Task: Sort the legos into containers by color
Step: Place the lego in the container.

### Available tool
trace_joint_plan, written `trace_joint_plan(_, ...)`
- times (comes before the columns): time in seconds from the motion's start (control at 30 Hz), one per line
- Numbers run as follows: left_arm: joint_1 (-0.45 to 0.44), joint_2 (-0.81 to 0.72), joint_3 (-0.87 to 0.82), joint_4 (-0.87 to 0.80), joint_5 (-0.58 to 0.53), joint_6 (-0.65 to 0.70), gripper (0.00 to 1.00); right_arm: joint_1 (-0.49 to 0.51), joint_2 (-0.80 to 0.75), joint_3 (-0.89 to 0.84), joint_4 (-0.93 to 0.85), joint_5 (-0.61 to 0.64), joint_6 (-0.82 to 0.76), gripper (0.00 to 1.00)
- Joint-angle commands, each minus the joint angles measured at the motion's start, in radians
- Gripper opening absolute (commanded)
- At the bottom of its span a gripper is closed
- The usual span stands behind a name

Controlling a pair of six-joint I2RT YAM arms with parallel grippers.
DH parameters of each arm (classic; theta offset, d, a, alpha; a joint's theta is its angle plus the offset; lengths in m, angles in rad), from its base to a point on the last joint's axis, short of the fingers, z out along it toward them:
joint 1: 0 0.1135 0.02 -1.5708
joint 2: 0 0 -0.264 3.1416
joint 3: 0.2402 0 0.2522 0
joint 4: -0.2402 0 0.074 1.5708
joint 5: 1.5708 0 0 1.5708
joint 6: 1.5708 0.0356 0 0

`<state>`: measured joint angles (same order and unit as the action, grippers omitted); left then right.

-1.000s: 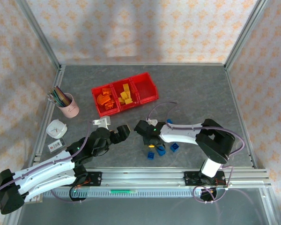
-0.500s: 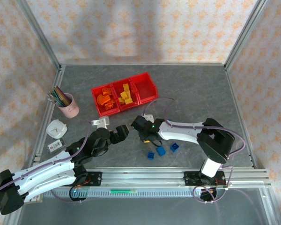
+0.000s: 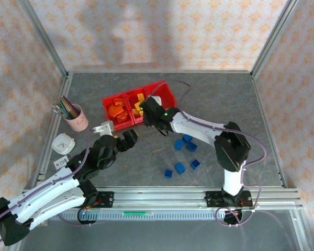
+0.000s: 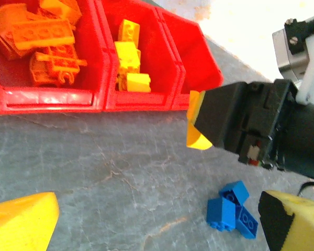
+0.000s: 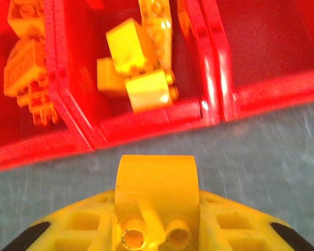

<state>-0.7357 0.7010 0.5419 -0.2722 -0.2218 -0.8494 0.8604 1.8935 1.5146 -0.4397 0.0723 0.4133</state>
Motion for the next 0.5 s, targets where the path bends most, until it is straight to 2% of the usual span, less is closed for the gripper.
trace_joint_plan(0.0,0.064,0.004,0.042,-0.025,0.043,0.068,0.99,-0.025,0.088,0.116,0.003,0.033,-0.075,0.32)
trace_joint_plan(0.27,0.182,0.081,0.071,0.013,0.109,0.118,0.99,-0.090,0.335,0.431,-0.013,0.030,-0.147,0.32)
trace_joint_plan(0.47,0.198,0.089,0.067,0.051,0.104,0.109,0.99,-0.116,0.469,0.609,-0.028,0.041,-0.187,0.34)
